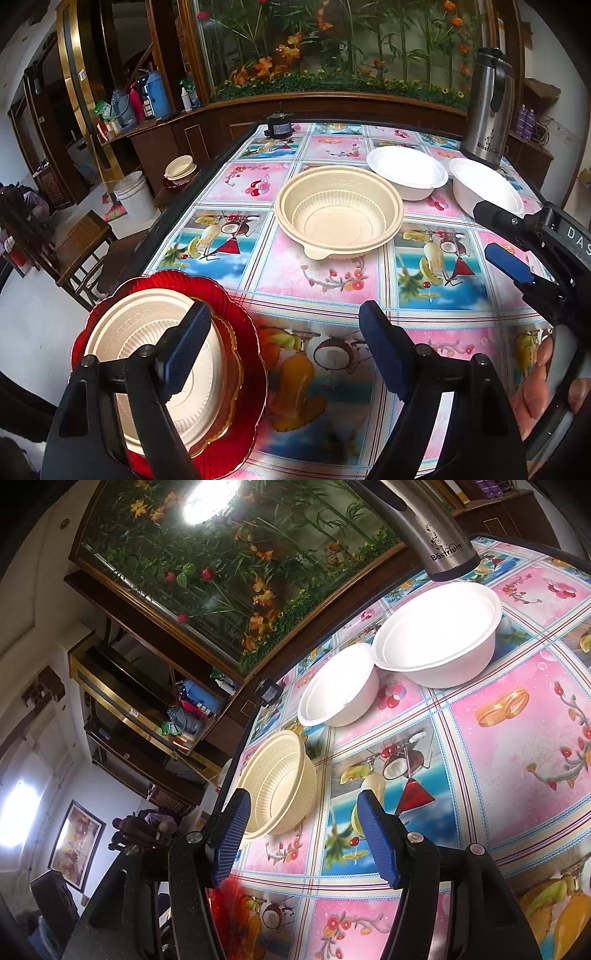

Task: Organize plates and bowls

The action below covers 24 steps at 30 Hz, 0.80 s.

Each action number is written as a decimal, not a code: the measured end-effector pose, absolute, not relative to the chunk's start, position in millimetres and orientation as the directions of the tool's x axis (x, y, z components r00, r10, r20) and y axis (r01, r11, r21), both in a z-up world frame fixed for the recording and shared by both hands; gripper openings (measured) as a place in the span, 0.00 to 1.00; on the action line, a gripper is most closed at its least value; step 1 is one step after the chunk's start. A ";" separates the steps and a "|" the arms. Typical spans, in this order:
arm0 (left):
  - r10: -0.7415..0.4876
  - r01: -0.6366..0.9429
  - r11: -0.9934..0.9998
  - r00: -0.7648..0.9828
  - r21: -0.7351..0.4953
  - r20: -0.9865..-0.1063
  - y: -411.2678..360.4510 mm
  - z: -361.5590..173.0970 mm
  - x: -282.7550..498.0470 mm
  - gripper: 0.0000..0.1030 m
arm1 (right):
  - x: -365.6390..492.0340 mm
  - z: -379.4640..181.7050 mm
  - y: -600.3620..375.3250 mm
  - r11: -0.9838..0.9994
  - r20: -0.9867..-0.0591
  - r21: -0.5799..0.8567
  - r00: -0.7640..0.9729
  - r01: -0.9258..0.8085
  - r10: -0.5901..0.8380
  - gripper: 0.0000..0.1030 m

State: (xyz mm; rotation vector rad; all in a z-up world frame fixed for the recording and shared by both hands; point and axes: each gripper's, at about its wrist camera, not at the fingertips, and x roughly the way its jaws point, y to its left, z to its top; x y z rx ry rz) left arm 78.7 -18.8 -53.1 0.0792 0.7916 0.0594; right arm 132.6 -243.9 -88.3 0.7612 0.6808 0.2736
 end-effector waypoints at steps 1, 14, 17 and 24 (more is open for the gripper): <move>0.083 -0.024 0.995 0.701 0.093 -0.708 -18.7 -53.6 78.7 0.81 | 132.8 -88.7 -243.3 0.703 -0.468 0.711 0.753 0.010 0.462 0.61; 0.074 -0.014 0.996 0.677 0.088 -0.733 -18.8 -62.6 82.5 0.81 | 135.2 -90.9 -238.9 0.703 -0.479 0.711 0.738 0.010 0.475 0.61; 0.073 -0.010 0.996 0.674 0.090 -0.735 -20.3 -64.2 82.5 0.81 | 134.8 -91.4 -237.8 0.704 -0.482 0.710 0.736 0.010 0.476 0.61; 0.072 -0.005 0.996 0.668 0.093 -0.740 -21.7 -66.4 84.0 0.81 | 135.0 -91.1 -235.7 0.704 -0.483 0.710 0.731 0.005 0.482 0.61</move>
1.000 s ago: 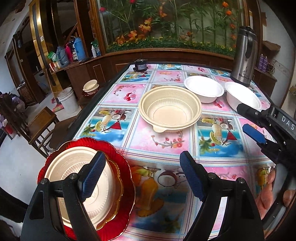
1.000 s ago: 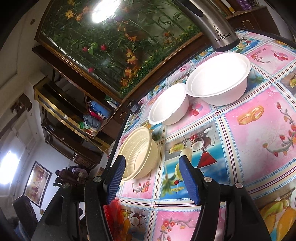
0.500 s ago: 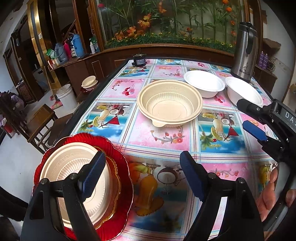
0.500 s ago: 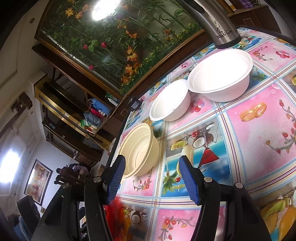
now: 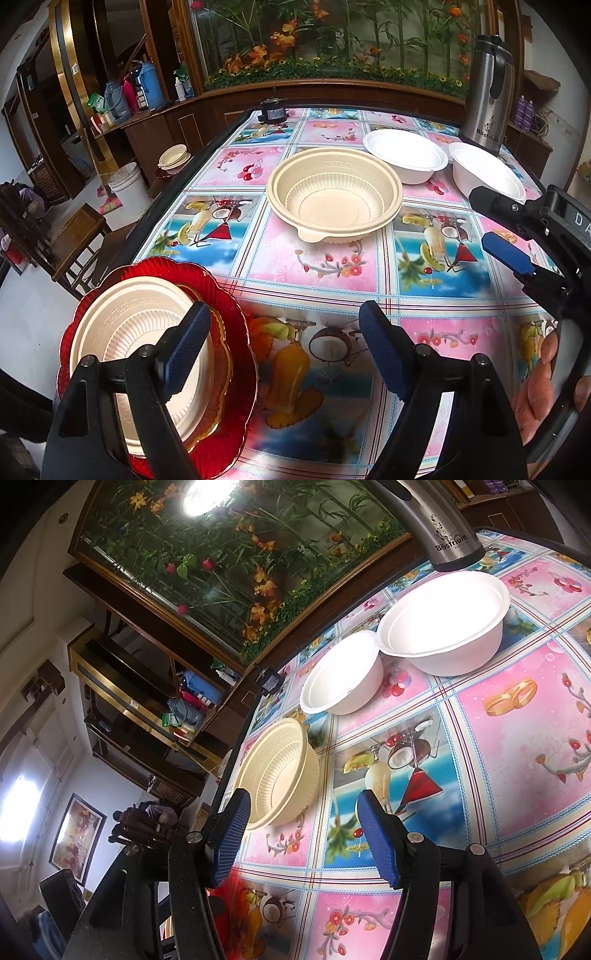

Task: Organize plates and bowls

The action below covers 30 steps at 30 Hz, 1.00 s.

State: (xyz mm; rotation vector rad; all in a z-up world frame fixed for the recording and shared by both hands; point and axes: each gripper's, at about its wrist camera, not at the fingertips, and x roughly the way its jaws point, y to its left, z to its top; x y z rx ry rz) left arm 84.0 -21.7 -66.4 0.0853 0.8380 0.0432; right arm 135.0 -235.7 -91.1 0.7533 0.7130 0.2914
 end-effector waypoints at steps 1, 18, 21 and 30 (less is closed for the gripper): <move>0.072 -0.004 0.996 0.667 0.092 -0.742 -21.8 -66.9 84.3 0.81 | 135.0 -91.3 -235.3 0.704 -0.484 0.710 0.730 0.005 0.482 0.61; 0.060 0.004 0.997 0.639 0.082 -0.767 -24.7 -78.0 89.2 0.81 | 136.7 -92.2 -231.8 0.706 -0.487 0.708 0.722 -0.002 0.491 0.61; 0.059 0.006 0.997 0.634 0.082 -0.771 -25.4 -80.0 89.8 0.81 | 136.7 -92.2 -231.8 0.706 -0.487 0.708 0.722 -0.003 0.491 0.61; 0.059 0.011 0.996 0.619 0.083 -0.783 -26.8 -84.9 92.4 0.81 | 137.7 -93.5 -228.6 0.706 -0.490 0.708 0.716 -0.006 0.498 0.61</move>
